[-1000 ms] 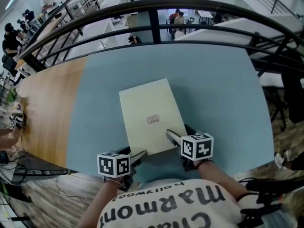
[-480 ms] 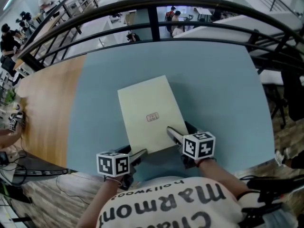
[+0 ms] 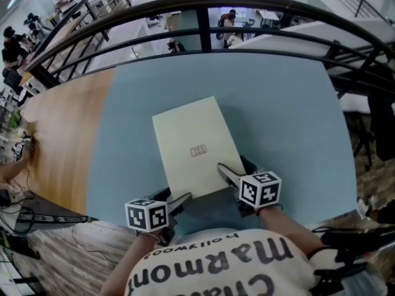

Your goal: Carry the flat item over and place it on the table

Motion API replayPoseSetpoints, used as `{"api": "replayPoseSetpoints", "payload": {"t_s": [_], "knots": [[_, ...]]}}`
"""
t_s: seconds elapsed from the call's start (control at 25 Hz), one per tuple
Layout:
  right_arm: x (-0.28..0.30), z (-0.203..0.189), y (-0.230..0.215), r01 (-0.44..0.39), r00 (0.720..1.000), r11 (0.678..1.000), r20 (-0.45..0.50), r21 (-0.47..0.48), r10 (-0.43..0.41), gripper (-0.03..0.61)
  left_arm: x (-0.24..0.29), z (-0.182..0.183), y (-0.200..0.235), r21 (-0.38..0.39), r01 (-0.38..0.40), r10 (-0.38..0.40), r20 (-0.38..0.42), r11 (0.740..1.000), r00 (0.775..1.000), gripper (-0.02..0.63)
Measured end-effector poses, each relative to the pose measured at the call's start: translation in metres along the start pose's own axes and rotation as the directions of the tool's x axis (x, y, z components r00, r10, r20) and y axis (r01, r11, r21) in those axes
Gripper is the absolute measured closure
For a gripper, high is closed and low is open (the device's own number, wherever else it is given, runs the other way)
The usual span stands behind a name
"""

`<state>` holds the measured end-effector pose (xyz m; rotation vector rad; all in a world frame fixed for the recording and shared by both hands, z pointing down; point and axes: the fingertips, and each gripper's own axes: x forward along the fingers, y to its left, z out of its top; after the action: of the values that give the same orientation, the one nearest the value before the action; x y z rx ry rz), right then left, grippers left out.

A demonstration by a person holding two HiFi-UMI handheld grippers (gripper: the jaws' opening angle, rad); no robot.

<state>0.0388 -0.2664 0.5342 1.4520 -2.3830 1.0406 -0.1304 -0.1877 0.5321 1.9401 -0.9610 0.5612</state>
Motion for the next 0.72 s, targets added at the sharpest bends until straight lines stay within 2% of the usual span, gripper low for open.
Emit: {"api": "replayPoseSetpoints", "payload": {"t_s": [0.28, 0.36, 0.48, 0.52, 0.72], "knots": [[0.003, 0.003, 0.001, -0.016, 0.999, 0.999, 0.038, -0.040, 0.017, 0.215, 0.003, -0.002, 0.001, -0.034, 0.011, -0.009, 0.041, 0.999, 0.999, 0.267], [0.003, 0.008, 0.004, -0.014, 0.996, 0.994, 0.084, -0.105, 0.023, 0.216, 0.004, -0.002, 0.002, -0.054, 0.015, -0.012, 0.053, 0.998, 0.999, 0.264], [-0.001, 0.018, 0.010, 0.006, 0.979, 0.965, 0.198, -0.262, 0.048, 0.216, 0.005, -0.002, 0.000, -0.075, 0.023, -0.018, 0.064, 0.997, 0.998, 0.261], [-0.002, 0.020, 0.012, 0.008, 0.975, 0.958, 0.216, -0.288, 0.057, 0.216, 0.004, -0.002, -0.001, -0.077, 0.023, -0.018, 0.064, 0.997, 0.998, 0.259], [-0.002, 0.021, 0.013, -0.039, 0.978, 0.956, 0.185, -0.292, 0.097, 0.216, 0.003, -0.002, -0.003, -0.090, 0.015, -0.010, 0.064, 0.996, 0.998, 0.259]]}}
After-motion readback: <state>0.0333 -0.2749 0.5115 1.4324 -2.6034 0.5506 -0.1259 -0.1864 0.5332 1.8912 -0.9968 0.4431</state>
